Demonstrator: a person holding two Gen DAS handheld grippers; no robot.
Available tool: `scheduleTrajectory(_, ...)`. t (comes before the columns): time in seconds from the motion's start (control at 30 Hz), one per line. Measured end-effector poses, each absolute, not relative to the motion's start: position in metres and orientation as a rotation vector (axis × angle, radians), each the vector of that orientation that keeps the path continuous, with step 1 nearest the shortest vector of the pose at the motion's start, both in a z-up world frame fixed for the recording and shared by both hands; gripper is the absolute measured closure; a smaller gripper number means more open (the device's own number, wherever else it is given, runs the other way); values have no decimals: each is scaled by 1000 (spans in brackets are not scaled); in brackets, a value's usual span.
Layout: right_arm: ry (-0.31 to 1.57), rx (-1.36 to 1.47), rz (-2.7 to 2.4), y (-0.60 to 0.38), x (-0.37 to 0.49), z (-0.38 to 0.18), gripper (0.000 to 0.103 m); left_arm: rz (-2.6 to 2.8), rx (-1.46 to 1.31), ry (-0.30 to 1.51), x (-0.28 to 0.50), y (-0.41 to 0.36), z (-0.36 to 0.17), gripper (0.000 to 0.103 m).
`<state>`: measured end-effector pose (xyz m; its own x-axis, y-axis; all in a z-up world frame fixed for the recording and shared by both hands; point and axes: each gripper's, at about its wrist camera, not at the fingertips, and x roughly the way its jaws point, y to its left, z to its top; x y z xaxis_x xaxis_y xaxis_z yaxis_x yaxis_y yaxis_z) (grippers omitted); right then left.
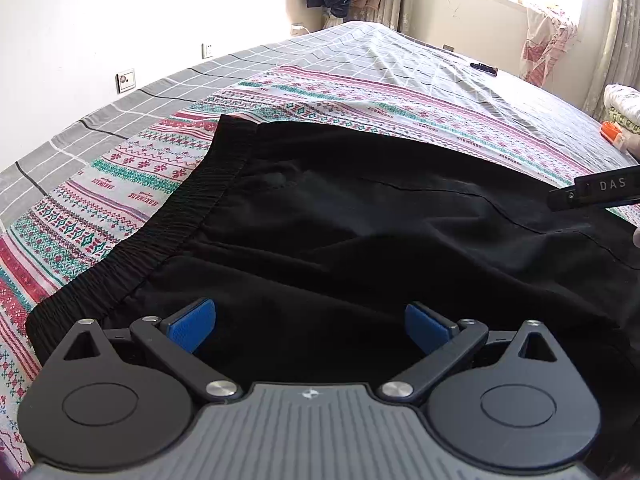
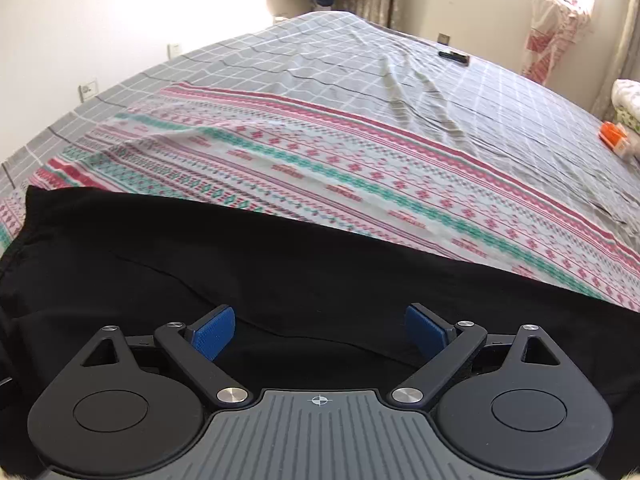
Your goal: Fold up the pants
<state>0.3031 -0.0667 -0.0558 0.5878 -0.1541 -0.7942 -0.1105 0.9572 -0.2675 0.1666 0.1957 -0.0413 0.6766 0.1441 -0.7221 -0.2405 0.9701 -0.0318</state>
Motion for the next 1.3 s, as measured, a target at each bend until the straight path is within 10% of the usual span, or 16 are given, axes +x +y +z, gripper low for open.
scheduleTrajectory(0.77,996,-800,254,60,417,-125,9,258,-191,827,178,222,-51,0)
scheduleTrajectory(0.9,1076,-705,246,52,432,-131,31,261,-186,833,181,221,-51,0)
scheduleTrajectory(1.03,1159,-539,302,47,437,-125,94,262,-194,840,182,223,-50,0)
scheduleTrajectory(1.3,1037,-589,274,65,401,-85,103,261,-232,842,178,231,-45,0)
